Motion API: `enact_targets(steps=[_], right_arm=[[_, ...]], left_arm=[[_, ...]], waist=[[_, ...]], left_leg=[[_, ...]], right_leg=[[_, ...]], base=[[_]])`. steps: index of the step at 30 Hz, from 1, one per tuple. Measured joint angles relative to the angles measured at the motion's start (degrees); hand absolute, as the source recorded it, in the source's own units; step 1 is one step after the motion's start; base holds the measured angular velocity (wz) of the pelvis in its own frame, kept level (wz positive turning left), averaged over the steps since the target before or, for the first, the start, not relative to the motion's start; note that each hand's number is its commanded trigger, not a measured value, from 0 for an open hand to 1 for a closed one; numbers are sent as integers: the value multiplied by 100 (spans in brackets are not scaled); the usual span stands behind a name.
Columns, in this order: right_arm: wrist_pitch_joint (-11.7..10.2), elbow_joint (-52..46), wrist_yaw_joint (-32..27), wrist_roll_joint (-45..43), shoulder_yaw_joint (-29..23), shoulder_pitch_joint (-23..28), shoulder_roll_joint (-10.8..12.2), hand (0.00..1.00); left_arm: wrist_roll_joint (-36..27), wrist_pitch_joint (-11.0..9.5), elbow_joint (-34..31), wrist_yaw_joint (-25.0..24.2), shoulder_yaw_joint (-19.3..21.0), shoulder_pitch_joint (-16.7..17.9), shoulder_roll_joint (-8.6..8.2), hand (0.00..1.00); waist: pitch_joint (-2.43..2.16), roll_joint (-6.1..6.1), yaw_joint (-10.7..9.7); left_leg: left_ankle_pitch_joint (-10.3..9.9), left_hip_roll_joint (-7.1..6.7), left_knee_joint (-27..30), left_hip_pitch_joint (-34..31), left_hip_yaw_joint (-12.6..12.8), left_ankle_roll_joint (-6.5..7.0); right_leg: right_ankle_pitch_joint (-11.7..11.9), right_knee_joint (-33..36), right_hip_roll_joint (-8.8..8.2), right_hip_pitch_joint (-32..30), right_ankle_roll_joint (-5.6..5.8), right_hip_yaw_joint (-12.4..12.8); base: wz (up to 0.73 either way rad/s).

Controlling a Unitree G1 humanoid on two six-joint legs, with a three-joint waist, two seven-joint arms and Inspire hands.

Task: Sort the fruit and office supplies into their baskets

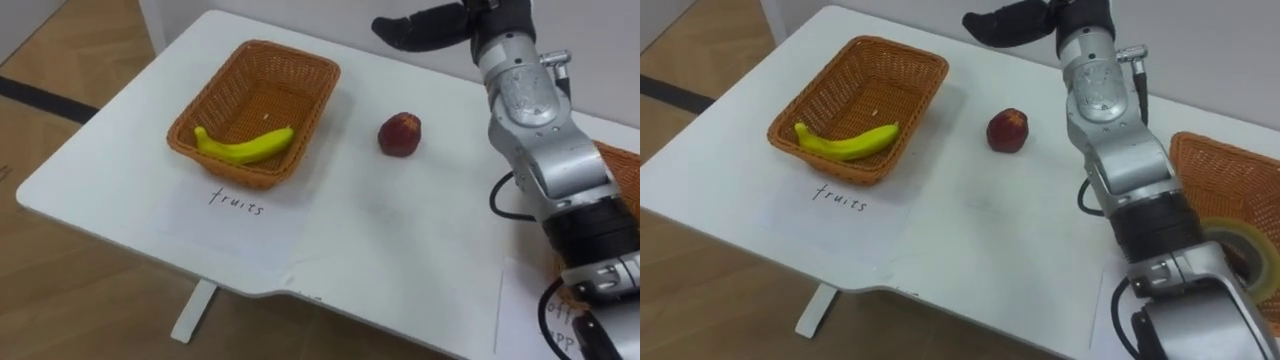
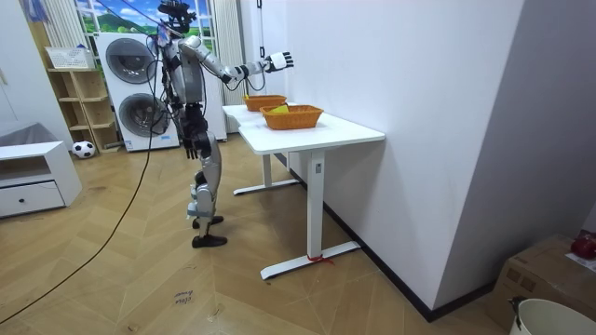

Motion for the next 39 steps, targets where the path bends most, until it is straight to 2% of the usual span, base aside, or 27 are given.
enact_targets(steps=[2,11,17,19,25,28,33,39], right_arm=[[-59,86,5,46,15,44,0,0],[-53,346,-106,514,14,176,8,0],[-175,1089,-297,490,14,175,116,0],[-177,1441,-293,442,14,175,154,0],[-192,1599,-273,442,13,175,152,0],[-306,1599,-255,442,13,174,152,0],[-441,1596,-251,405,13,174,146,0],[-464,1603,-245,401,15,174,144,0]], left_arm=[[-61,-21,95,28,-1,-41,0,0],[-214,-14,148,262,-40,-100,-43,0],[-579,-43,295,357,-163,-366,-37,0],[-674,-126,391,349,-272,-475,-35,0],[-861,-287,572,228,-360,-622,-14,0],[-946,-367,596,202,-445,-619,4,0],[-1011,-399,589,237,-534,-723,14,0],[-1010,-449,583,353,-648,-830,30,0]], waist=[[4,6,2],[16,22,49],[31,39,126],[53,71,185],[75,93,230],[83,99,237],[95,77,235],[124,26,249]], left_leg=[[0,2,1,8,2,0],[12,16,55,-299,-3,1],[20,9,65,-408,-26,3],[23,2,65,-448,-19,9],[58,2,52,-672,-3,19],[59,1,48,-711,-5,21],[75,-21,53,-829,-9,33],[93,-23,52,-896,0,45]], right_leg=[[1,-1,1,9,-1,5],[20,-2,16,-263,-33,-14],[21,-5,8,-340,-34,-39],[21,-4,-2,-391,-34,-23],[21,-5,-22,-634,-34,-16],[21,-5,-28,-669,-34,-19],[21,8,-44,-787,-33,-27],[25,18,-71,-858,-26,-20]], base=[[0],[0],[6],[0],[-2],[0],[0],[0]])
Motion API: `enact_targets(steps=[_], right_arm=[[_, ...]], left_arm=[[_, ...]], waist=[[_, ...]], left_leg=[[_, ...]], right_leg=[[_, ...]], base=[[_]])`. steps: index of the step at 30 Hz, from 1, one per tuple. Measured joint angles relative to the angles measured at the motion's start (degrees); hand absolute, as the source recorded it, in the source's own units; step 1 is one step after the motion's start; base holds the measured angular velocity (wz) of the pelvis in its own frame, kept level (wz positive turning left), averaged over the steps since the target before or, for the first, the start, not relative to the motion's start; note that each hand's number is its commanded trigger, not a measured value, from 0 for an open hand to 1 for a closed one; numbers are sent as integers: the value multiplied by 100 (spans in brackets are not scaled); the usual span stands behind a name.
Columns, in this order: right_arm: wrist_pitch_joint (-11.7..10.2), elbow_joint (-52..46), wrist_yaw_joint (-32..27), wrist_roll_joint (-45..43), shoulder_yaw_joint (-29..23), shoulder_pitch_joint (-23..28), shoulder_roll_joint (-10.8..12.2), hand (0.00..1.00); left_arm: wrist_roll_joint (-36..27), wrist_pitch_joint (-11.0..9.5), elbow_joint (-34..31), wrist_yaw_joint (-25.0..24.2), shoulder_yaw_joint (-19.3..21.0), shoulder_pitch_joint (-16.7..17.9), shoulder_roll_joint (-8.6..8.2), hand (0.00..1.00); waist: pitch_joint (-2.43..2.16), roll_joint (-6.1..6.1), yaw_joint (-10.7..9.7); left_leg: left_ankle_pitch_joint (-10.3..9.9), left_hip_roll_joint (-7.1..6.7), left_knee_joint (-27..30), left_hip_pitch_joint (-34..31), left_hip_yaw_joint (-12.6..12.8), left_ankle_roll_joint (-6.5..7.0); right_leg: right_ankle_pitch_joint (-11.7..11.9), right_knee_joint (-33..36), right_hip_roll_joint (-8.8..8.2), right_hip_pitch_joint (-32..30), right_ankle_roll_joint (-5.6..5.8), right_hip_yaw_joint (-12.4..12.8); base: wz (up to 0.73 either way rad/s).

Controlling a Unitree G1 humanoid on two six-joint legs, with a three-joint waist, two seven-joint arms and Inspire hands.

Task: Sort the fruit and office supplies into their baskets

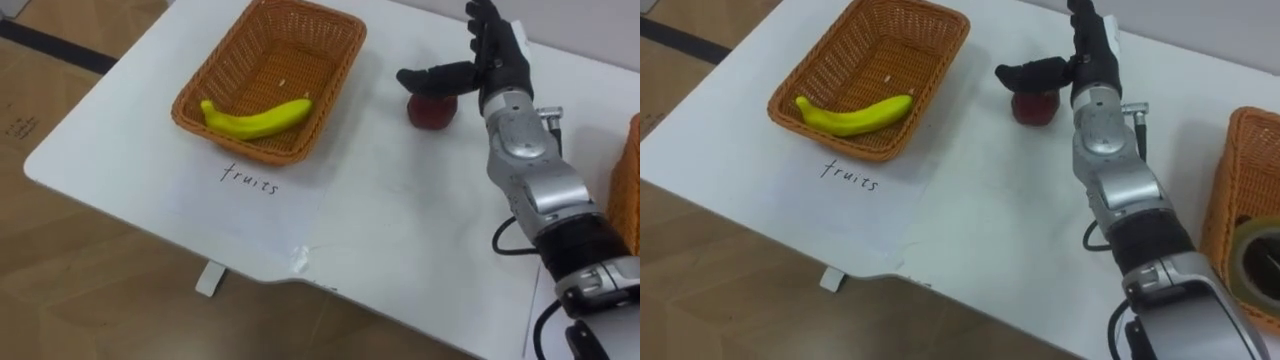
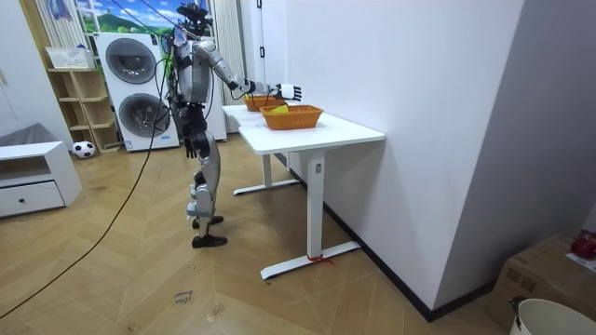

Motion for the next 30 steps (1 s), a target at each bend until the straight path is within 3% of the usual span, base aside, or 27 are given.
enact_targets(steps=[13,30], right_arm=[[-27,326,151,-245,4,4,5,0],[-88,633,259,-876,66,84,40,0]], left_arm=[[-19,-104,14,44,-3,-69,-25,0],[-114,-117,24,-64,-3,-116,-24,0]], waist=[[31,-1,7],[32,3,10]], left_leg=[[6,0,-6,8,6,8],[5,-7,-5,6,3,8]], right_leg=[[0,-5,1,5,0,4],[0,-3,8,7,1,2]], base=[[0],[0]])
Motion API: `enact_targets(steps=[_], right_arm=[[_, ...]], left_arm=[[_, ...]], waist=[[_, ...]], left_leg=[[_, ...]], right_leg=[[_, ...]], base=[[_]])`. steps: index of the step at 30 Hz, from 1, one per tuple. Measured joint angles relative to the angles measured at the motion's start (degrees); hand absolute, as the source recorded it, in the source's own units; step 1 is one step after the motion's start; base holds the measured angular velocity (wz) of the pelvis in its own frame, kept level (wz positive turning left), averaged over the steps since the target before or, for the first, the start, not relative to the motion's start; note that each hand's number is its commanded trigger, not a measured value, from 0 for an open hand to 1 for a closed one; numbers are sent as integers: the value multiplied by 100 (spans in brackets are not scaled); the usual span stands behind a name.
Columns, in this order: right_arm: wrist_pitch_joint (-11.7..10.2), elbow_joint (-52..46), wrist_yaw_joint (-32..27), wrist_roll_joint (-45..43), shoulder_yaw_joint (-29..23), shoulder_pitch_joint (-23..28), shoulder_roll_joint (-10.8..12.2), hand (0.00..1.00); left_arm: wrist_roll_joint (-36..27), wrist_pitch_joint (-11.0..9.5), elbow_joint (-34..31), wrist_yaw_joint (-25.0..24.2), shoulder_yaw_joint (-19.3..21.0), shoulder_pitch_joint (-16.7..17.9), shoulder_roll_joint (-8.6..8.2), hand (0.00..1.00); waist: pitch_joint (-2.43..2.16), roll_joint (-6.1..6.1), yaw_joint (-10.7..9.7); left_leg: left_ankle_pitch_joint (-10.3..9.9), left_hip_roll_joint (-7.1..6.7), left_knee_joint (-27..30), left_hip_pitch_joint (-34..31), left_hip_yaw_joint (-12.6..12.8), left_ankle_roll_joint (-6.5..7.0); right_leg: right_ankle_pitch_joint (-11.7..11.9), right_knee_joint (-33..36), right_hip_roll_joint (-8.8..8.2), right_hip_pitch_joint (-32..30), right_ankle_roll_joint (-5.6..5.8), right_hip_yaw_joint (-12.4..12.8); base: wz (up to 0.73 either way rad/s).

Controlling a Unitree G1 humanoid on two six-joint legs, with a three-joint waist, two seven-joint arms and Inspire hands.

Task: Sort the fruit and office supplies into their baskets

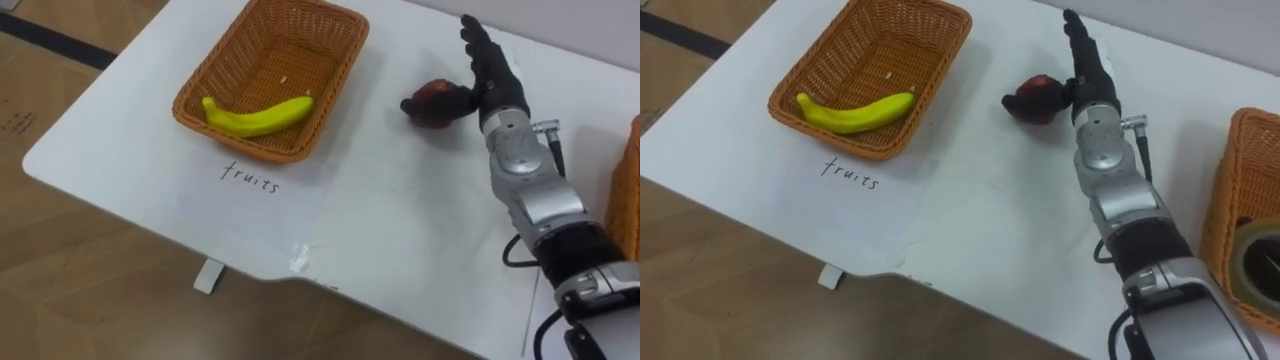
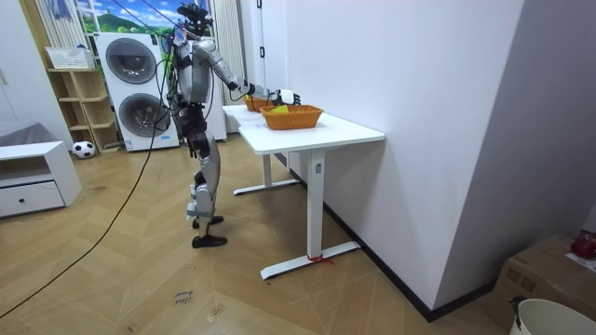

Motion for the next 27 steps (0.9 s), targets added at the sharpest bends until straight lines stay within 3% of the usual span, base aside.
enact_targets(steps=[9,27], right_arm=[[0,110,8,-23,4,153,132,0],[5,111,232,-233,58,259,135,0]], left_arm=[[1,0,-5,-20,1,-1,0,0],[-2,-19,-5,-10,0,1,-10,0]], waist=[[-6,9,22],[-54,24,11]], left_leg=[[1,7,3,19,0,0],[5,5,4,22,-2,1]], right_leg=[[0,-6,-4,15,0,2],[1,2,-10,15,0,-2]], base=[[0],[0]])
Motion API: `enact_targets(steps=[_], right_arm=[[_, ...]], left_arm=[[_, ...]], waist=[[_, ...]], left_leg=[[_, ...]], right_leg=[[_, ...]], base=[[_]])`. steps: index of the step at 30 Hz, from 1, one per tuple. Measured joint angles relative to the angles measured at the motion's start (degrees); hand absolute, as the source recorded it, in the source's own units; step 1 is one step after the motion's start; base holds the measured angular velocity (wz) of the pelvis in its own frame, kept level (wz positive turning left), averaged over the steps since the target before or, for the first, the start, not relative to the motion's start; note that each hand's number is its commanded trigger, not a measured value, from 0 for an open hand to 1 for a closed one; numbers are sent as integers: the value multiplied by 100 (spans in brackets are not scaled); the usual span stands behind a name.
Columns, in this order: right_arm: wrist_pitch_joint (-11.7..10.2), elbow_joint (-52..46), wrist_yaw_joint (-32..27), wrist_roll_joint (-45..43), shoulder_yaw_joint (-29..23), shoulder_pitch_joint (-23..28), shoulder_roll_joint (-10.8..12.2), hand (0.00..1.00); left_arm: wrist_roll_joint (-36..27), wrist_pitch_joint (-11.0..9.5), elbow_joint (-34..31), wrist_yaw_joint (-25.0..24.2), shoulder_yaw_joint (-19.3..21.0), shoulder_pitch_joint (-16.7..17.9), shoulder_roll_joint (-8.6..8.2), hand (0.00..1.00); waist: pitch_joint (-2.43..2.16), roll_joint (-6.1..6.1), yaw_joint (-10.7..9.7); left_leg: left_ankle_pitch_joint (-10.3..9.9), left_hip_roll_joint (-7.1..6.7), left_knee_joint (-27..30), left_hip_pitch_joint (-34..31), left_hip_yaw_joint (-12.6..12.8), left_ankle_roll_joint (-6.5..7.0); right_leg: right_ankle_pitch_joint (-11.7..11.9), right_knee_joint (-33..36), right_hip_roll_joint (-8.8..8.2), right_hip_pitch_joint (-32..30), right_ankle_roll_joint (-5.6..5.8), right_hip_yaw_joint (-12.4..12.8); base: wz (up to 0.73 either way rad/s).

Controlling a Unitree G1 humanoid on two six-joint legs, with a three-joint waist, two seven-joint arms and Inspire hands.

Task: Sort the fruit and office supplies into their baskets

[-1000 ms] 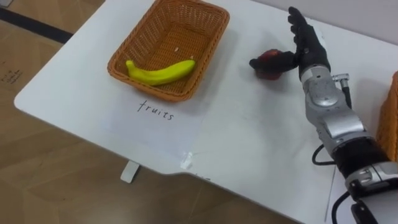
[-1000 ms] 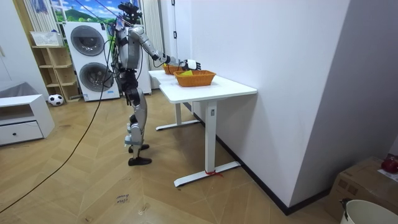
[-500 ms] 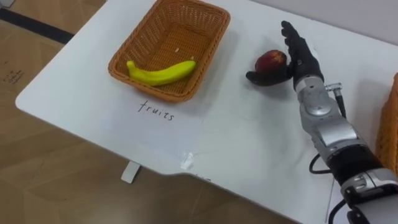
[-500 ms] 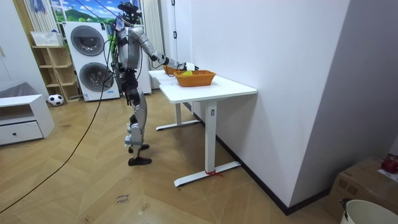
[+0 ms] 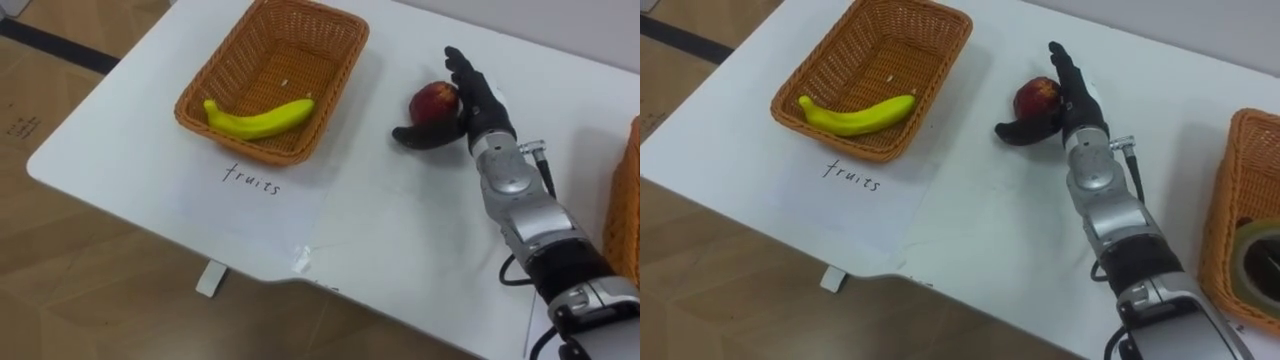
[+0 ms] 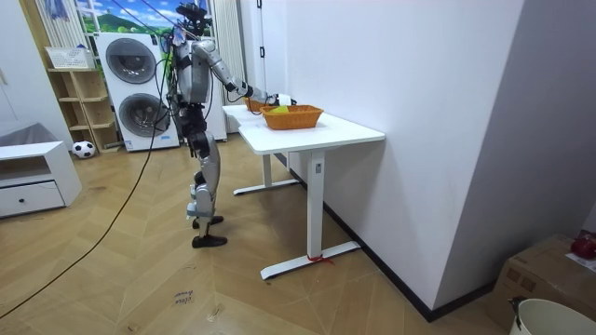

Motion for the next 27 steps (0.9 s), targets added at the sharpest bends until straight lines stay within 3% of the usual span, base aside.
enact_targets(steps=[8,16,27], right_arm=[[3,0,47,-1,0,0,0,0],[8,35,269,-93,-1,174,0,0],[-18,200,462,-175,-8,147,0,0]], left_arm=[[-5,-27,2,1,0,11,3,0],[-217,-28,25,-49,13,28,65,0],[-332,-28,19,-11,0,33,79,0]], waist=[[1,-12,-2],[2,-123,-3],[5,-127,2]], left_leg=[[0,1,0,35,1,0],[1,1,2,65,8,0],[1,2,-6,87,7,2]], right_leg=[[1,12,-1,27,1,-4],[9,9,-1,62,7,3],[14,8,7,80,5,13]], base=[[0],[0],[0]])
